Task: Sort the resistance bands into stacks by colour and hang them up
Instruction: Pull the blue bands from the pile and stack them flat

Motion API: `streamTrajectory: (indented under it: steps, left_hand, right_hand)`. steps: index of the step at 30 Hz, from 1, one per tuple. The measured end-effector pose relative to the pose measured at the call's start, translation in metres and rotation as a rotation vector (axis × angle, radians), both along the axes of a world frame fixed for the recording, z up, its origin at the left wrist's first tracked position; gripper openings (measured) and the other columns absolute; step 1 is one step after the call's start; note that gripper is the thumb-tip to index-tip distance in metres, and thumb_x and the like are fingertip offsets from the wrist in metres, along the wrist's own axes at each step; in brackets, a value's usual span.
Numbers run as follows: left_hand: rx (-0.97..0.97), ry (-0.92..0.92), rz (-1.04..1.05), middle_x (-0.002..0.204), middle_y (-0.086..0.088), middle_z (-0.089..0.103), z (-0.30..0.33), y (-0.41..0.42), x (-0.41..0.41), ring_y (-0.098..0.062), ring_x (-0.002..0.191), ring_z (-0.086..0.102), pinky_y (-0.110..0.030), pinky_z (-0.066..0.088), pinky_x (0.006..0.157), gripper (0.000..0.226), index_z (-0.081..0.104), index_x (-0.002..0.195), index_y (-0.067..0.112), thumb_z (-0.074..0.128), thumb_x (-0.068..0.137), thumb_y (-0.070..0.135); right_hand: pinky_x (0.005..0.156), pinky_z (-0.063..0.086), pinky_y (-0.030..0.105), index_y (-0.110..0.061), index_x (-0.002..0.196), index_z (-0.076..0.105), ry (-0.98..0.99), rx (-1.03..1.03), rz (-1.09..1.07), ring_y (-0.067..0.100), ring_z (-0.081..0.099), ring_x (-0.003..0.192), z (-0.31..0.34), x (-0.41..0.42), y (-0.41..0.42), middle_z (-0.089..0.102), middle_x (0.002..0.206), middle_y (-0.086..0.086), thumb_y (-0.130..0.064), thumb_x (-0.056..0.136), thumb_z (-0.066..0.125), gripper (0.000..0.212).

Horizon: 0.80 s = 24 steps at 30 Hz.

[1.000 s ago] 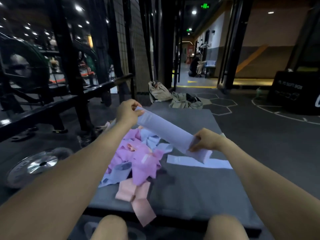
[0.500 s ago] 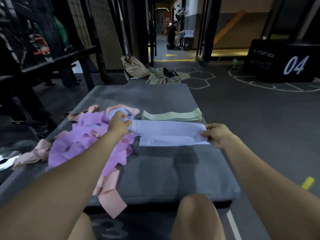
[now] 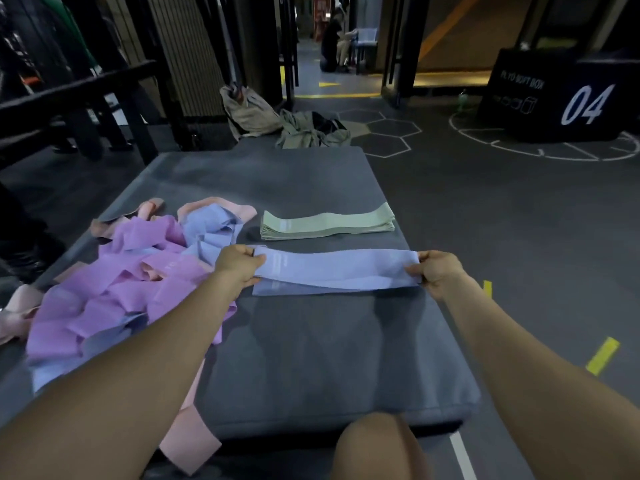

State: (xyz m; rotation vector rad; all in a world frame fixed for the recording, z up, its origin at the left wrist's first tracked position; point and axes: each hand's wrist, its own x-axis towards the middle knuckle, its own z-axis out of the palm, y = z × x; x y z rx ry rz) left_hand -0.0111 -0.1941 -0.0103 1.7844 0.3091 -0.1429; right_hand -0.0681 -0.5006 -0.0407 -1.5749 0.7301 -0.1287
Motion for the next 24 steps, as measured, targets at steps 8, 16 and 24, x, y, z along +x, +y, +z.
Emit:
streamTrajectory:
  steps: [8, 16, 24]
  left_hand:
    - [0.458, -0.003, -0.098, 0.083, -0.013, 0.054, -0.029, 0.007, 0.014, -0.023, 0.084, 0.054, -0.037, 0.055, 0.082, 0.034, 0.045, 0.059, 0.019, 0.061, 0.085, 0.004]
    - [0.578, -0.032, -0.064, 0.125, -0.018, 0.06, -0.027, 0.01, 0.014, -0.035, 0.115, 0.056, -0.034, 0.044, 0.098, 0.029, 0.063, 0.114, -0.003, 0.055, 0.09, 0.011]
    - [0.722, -0.063, -0.077, 0.129, -0.013, 0.058, -0.033, 0.005, 0.014, -0.033, 0.122, 0.05, -0.033, 0.037, 0.101, 0.03, 0.063, 0.117, 0.004, 0.056, 0.091, 0.016]
  right_hand:
    - [0.073, 0.047, 0.035, -0.005, 0.073, 0.062, 0.02, -0.115, 0.088, 0.023, 0.053, 0.074, -0.014, -0.003, -0.003, 0.059, 0.075, 0.011, -0.003, 0.078, 0.071, 0.011]
    - [0.077, 0.052, 0.035, -0.001, 0.094, 0.07, 0.125, -0.391, -0.029, 0.025, 0.057, 0.079, -0.014, 0.005, -0.007, 0.061, 0.083, 0.012, -0.003, 0.079, 0.065, 0.016]
    - [0.082, 0.045, 0.029, -0.007, 0.102, 0.07, 0.093, -0.572, -0.03, 0.033, 0.061, 0.1, -0.008, -0.002, 0.002, 0.065, 0.109, 0.019, -0.012, 0.086, 0.062, 0.019]
